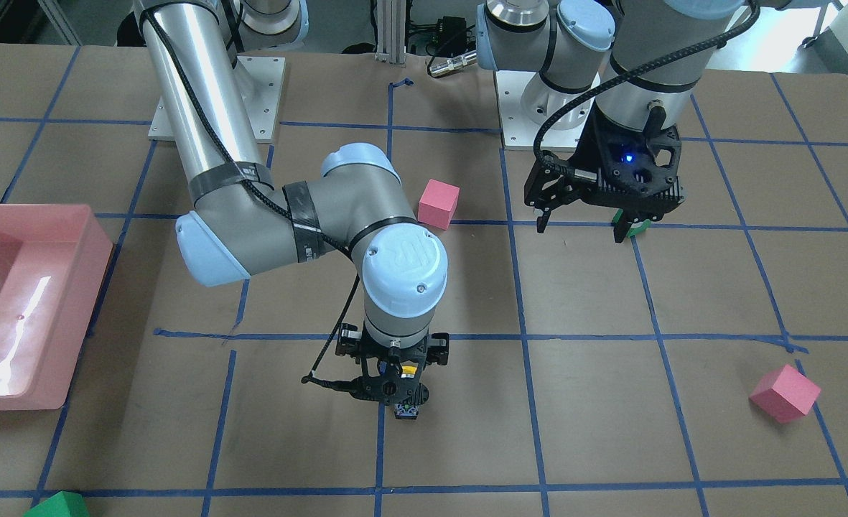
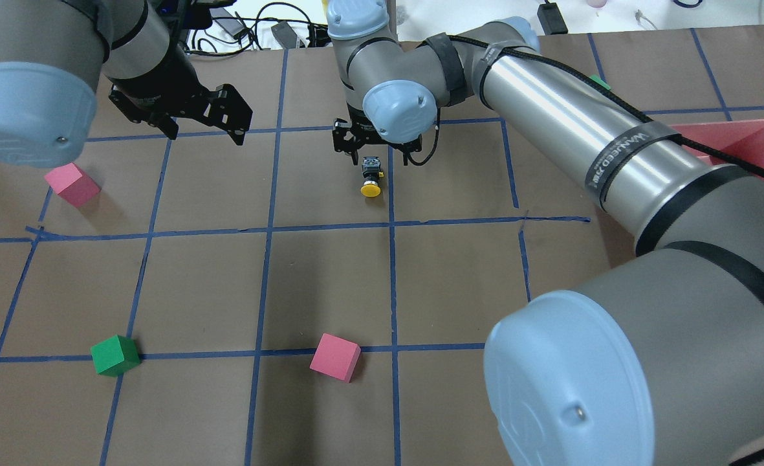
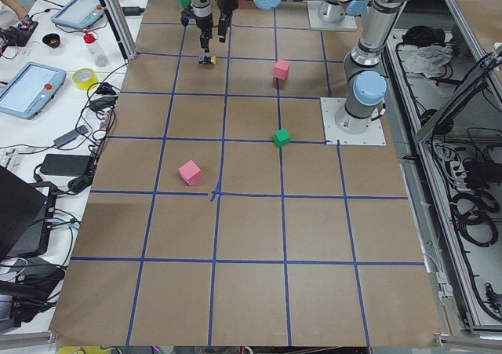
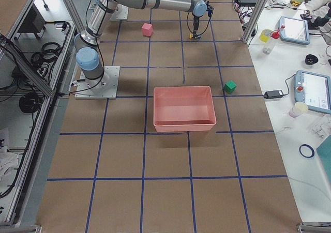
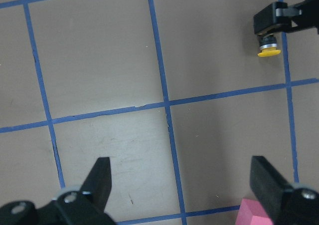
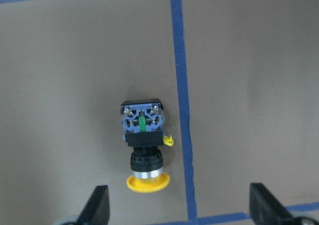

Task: Align button upright
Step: 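Lower the button onto the table and open the right gripper, then raise the right gripper away while the left gripper moves toward the button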

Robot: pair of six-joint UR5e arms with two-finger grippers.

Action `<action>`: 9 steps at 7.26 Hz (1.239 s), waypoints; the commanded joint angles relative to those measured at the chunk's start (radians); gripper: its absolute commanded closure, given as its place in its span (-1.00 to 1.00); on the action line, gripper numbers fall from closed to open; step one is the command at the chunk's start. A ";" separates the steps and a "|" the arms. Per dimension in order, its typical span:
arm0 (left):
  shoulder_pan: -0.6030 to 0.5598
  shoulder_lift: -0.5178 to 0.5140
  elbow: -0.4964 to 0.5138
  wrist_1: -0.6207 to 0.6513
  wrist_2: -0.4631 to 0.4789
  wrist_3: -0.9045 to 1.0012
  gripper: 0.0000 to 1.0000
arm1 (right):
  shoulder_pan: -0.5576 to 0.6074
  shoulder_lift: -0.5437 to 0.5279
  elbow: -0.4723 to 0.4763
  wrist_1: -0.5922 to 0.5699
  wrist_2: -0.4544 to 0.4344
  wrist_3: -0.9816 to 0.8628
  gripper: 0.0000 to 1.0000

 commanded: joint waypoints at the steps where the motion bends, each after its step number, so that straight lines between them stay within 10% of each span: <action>1: 0.000 0.004 -0.083 0.146 0.001 0.000 -1.00 | -0.066 -0.164 0.157 0.009 0.008 -0.139 -1.00; 6: -0.022 -0.058 -0.449 0.826 -0.069 -0.073 -1.00 | -0.312 -0.416 0.264 0.073 0.011 -0.281 -1.00; 9: -0.063 -0.199 -0.469 1.057 -0.073 -0.142 -0.95 | -0.371 -0.514 0.265 0.156 0.008 -0.412 -1.00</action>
